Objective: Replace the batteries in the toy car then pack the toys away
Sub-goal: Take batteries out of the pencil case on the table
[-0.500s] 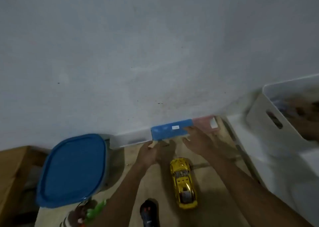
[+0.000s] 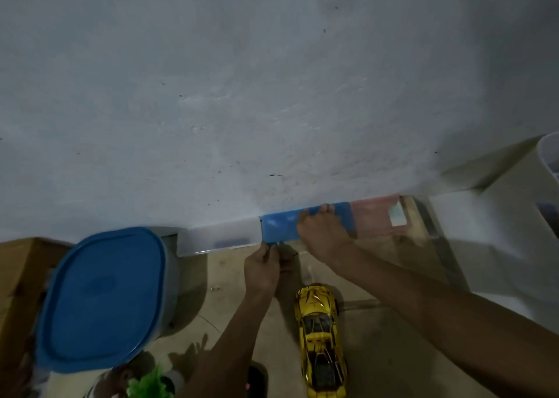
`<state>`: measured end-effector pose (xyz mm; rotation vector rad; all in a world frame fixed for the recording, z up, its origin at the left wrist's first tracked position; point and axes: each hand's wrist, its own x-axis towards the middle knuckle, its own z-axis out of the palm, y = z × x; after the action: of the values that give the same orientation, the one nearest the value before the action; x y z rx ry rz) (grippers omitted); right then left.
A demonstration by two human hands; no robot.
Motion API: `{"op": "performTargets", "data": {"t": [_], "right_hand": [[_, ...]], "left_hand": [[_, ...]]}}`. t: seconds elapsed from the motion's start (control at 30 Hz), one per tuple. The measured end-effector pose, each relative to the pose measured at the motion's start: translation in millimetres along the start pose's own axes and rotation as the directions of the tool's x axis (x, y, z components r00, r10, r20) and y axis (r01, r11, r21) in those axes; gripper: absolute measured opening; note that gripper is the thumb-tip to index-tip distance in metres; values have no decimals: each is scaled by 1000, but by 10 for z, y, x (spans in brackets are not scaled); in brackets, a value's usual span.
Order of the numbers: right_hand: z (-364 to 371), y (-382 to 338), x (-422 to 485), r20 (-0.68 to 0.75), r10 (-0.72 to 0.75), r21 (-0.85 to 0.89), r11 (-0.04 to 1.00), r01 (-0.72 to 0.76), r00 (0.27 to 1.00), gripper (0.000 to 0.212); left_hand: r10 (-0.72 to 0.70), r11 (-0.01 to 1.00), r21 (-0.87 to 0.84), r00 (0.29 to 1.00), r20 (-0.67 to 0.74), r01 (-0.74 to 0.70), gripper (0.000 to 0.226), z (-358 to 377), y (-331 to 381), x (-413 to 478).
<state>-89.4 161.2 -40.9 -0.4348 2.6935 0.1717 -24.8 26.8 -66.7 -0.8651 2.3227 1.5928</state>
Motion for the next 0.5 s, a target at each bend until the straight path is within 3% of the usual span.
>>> {"op": "performTargets", "data": {"t": [0.33, 0.5], "right_hand": [[-147, -74, 0, -17, 4, -57, 998, -5, 1000, 53], [-258, 63, 8, -54, -143, -6, 990, 142, 988, 39]], "left_hand": [[-37, 985, -161, 991, 129, 58, 22, -31, 14, 64], [-25, 977, -205, 985, 171, 61, 21, -60, 45, 35]]}}
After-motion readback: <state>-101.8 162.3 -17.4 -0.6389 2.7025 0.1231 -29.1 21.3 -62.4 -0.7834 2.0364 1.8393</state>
